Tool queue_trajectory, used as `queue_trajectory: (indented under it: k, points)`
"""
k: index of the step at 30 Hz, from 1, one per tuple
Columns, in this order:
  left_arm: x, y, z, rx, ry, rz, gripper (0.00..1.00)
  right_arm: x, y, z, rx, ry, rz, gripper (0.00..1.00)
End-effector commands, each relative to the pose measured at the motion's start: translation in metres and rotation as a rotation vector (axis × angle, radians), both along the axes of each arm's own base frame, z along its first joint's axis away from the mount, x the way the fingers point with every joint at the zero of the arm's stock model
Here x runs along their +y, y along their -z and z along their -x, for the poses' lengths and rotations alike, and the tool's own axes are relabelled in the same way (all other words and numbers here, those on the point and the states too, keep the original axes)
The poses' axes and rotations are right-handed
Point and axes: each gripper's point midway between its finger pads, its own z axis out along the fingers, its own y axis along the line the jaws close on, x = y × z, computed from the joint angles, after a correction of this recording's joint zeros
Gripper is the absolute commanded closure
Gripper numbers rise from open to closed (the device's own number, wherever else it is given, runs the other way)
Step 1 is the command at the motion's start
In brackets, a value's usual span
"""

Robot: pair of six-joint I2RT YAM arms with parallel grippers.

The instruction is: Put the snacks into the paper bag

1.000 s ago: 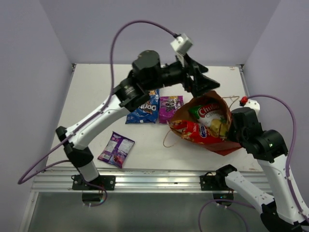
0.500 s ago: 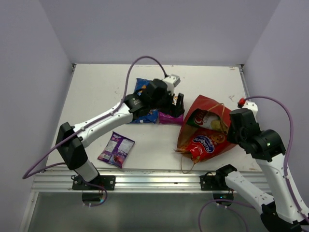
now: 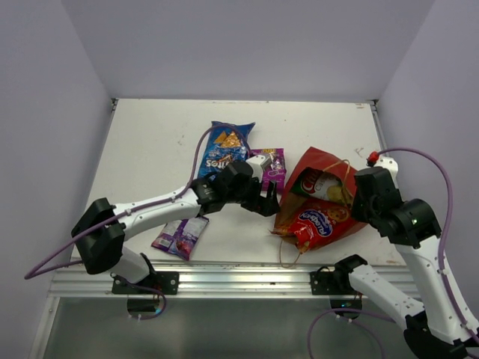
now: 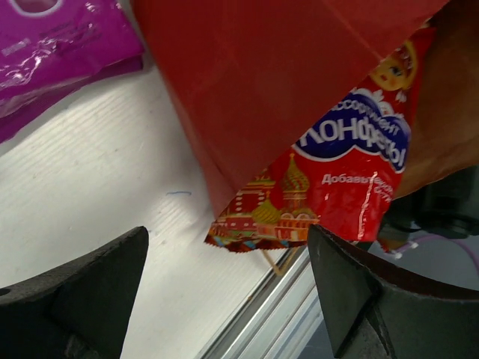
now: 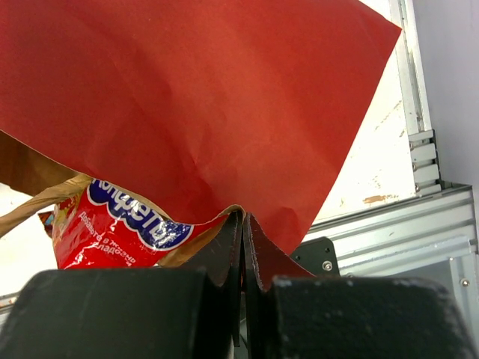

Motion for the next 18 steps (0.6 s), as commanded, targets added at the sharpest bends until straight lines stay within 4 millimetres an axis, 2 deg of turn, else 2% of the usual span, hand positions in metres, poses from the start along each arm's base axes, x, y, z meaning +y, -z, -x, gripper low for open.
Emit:
queue_trajectory:
  k: [1, 5, 12, 13, 18]
  points:
    - [-0.021, -0.022, 0.002, -0.014, 0.023, 0.169, 0.09, 0.003, -0.005, -0.009, -0.032, -0.006, -0.008, 1.0]
    - [-0.03, -0.009, 0.006, -0.006, 0.055, 0.183, 0.09, 0.003, -0.005, -0.009, -0.031, -0.003, -0.006, 1.0]
    - [-0.049, -0.005, 0.011, -0.028, 0.113, 0.206, 0.09, 0.004, -0.004, -0.01, -0.028, -0.002, -0.009, 1.0]
    - [-0.051, 0.003, 0.01, -0.021, 0.118, 0.19, 0.09, 0.004, -0.003, -0.01, -0.027, -0.001, -0.009, 1.0]
    - [-0.067, 0.017, 0.007, -0.033, 0.151, 0.174, 0.09, 0.005, -0.003, -0.01, -0.026, -0.002, -0.013, 1.0]
